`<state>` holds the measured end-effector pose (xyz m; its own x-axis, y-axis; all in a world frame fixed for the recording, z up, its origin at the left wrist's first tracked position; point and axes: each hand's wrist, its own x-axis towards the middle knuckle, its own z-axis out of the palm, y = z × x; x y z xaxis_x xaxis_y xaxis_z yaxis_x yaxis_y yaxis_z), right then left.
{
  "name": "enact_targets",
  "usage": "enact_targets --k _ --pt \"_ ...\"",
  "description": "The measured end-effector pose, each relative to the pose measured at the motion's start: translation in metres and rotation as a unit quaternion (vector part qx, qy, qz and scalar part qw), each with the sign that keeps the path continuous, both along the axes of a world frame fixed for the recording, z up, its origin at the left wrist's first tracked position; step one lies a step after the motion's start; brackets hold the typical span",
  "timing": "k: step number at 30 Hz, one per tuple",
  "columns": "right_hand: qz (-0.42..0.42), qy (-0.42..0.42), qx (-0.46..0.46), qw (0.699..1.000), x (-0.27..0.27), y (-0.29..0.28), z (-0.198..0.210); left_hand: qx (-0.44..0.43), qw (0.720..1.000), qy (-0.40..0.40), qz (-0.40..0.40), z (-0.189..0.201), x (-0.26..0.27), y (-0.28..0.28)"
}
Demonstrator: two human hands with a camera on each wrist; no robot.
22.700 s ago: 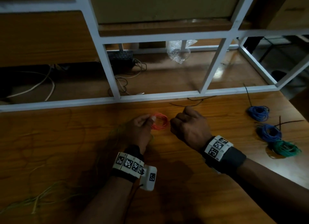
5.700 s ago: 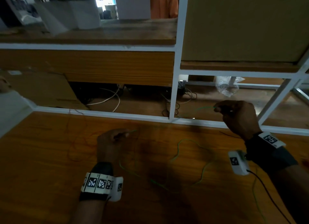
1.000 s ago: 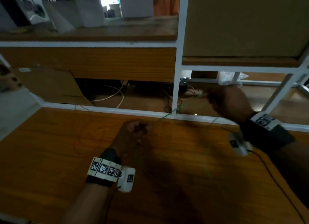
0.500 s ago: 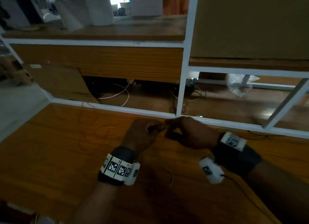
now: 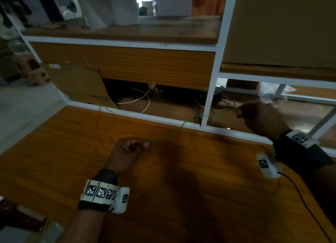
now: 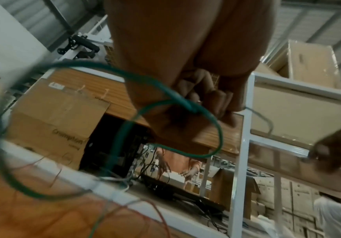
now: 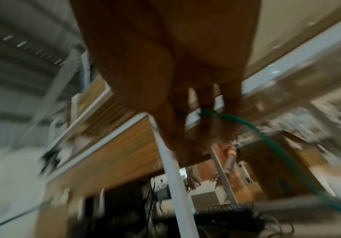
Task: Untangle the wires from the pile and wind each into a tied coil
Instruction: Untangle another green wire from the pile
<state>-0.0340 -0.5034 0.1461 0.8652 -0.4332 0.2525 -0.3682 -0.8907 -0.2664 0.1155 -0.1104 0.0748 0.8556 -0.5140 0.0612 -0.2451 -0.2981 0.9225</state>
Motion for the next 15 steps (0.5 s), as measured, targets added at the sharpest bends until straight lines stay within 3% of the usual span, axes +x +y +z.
enact_targets --k 2,4,7,10,15 --pt "0.023 0.127 -0.053 0.990 0.000 0.020 -0.015 0.041 0.998 -0.043 -0.023 0.006 -0.001 -0.006" --pt "0.101 0.151 -0.067 0.981 0.002 0.059 -0.018 0.099 0.986 -0.105 -0.082 0.014 -0.008 -0.018" --pt "0.241 0.096 -0.026 0.965 0.013 0.128 -0.018 0.148 0.965 -0.181 -0.120 0.024 -0.021 -0.041" --pt "0.333 0.054 0.054 0.940 0.021 0.158 -0.025 0.125 0.945 -0.277 -0.122 0.022 -0.024 -0.048" --pt "0.289 -0.013 0.122 0.950 0.010 0.135 -0.022 0.122 0.923 -0.364 -0.010 0.007 -0.015 -0.020"
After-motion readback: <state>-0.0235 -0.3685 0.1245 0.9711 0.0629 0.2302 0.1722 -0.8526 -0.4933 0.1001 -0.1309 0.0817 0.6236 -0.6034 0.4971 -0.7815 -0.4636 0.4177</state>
